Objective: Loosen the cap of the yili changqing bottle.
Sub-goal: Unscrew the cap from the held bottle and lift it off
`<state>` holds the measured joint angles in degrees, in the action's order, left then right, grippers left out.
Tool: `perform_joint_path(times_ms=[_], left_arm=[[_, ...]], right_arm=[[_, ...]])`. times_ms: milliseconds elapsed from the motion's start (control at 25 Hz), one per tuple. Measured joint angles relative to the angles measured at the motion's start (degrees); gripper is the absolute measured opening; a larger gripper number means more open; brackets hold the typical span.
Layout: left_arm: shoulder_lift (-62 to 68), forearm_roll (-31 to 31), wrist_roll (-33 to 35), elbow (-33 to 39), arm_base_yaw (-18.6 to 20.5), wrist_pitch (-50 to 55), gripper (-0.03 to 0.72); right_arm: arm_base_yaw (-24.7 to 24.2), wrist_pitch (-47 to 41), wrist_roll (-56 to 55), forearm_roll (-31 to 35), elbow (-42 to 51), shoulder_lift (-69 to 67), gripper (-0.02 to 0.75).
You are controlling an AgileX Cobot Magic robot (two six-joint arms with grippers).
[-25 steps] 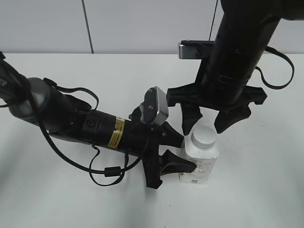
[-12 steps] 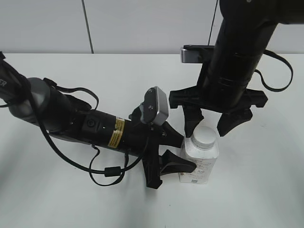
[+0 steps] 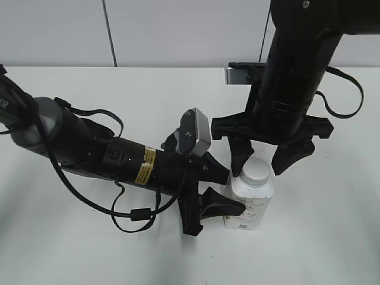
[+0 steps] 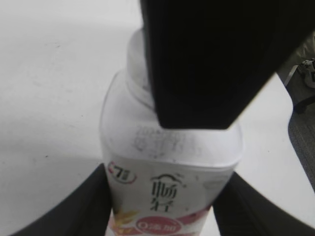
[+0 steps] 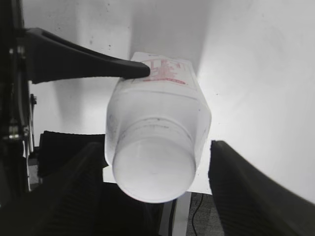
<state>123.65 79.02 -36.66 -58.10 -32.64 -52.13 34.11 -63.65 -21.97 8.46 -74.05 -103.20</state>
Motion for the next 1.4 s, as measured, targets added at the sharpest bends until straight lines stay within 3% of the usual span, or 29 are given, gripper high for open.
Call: perform_joint_path(times_ms=[160,400,680,1400], left_arm=[[0.00,0.00,0.00,0.00,0.00,0.00,0.387],[0.00,-0.05,0.00,0.00,0.00,0.00,0.387],[0.00,-0.11,0.00,0.00,0.00,0.00,0.387],[0.00,-0.11,0.00,0.00,0.00,0.00,0.366]], right_arm=[[-0.05,-0.66,-0.06,-0.11,0.00,0.00,0.506],[-0.05,-0.91,-0.06,0.02,0.00,0.00,0.393],[-0.05,-0.91,3.51,0.02,0.00,0.00,0.391],[-0.05,-0.91,71.79,-0.75,0.00,0.05,0.390]])
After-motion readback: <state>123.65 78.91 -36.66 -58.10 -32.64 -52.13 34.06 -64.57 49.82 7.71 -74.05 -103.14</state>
